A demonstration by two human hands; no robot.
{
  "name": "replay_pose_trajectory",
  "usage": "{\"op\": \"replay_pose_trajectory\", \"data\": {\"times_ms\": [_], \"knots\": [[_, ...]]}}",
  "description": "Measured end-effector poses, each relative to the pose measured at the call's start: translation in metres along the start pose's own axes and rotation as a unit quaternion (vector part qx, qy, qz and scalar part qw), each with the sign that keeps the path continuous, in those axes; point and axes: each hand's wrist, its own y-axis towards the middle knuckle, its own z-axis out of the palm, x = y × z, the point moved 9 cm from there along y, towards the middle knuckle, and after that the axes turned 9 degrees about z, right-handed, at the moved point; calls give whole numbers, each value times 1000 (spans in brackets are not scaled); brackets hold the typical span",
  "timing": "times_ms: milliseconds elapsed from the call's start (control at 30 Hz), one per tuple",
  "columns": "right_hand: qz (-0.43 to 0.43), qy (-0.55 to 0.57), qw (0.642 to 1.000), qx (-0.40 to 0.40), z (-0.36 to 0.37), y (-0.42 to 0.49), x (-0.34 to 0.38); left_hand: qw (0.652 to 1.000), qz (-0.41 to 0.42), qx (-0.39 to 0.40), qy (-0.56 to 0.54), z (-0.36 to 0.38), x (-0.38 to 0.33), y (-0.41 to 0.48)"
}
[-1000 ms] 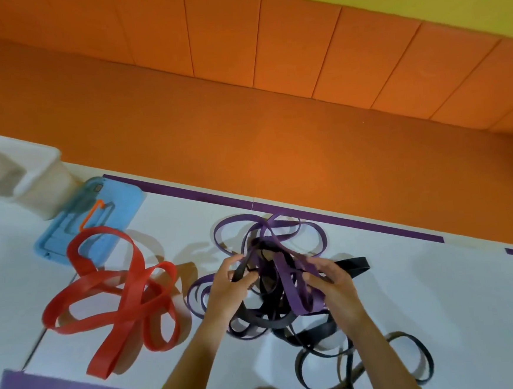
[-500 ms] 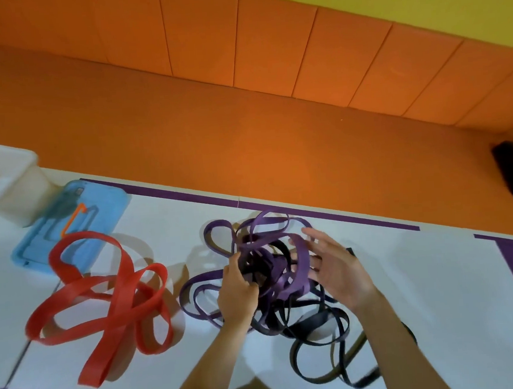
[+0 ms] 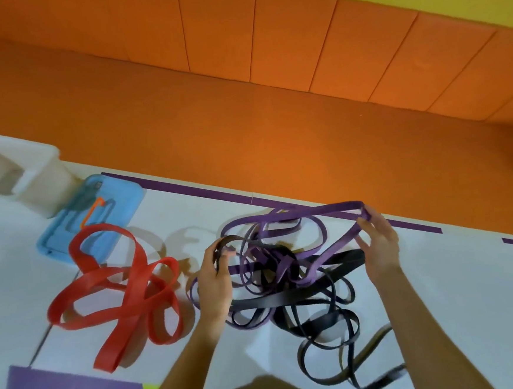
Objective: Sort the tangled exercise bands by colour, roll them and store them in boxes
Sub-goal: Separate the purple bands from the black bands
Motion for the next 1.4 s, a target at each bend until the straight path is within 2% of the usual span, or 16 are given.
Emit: {"op": "replay_pose_trajectory", "data": {"times_ms": [100, 200, 400, 533, 633, 733, 867, 1000, 1067, 1100, 1167, 1300, 1333, 1400], "knots": [[-50, 37, 998, -21, -1, -1, 28, 1000, 12, 15, 23, -5, -1, 1], [-90, 46, 995, -2, 1, -2, 64, 997, 21, 28, 65, -5, -2, -2], [-164, -41, 985, -16, 1, -8, 102, 995, 31, 39, 82, 3, -9, -7], [-153, -114, 982, -6, 11, -4, 74, 998, 36, 49, 7, 5, -25, -8], [-99, -178, 977, 60, 32, -5, 30, 987, 74, 118, -85, 18, -44, -14], [-31, -249, 959, 129, 49, -15, -17, 954, 89, 262, -113, 41, -58, -27], [39, -297, 925, 232, 62, -34, -62, 875, 70, 479, -16, 79, -60, -66], [119, -313, 890, 308, 60, -56, -82, 775, 38, 622, 105, 105, -44, -109], [143, -288, 894, 311, 52, -62, -87, 719, 44, 676, 156, 118, -37, -127], [150, -274, 899, 308, 48, -65, -87, 705, 51, 688, 167, 124, -35, -133], [143, -269, 904, 299, 41, -71, -84, 710, 53, 686, 152, 140, -38, -141], [127, -294, 915, 245, 13, -74, -88, 774, 3, 633, 22, 167, -52, -147], [157, -284, 918, 228, 4, -73, -96, 773, -15, 634, 3, 171, -52, -150], [236, -256, 912, 218, -13, -76, -115, 741, -30, 670, 6, 178, -48, -158]]}}
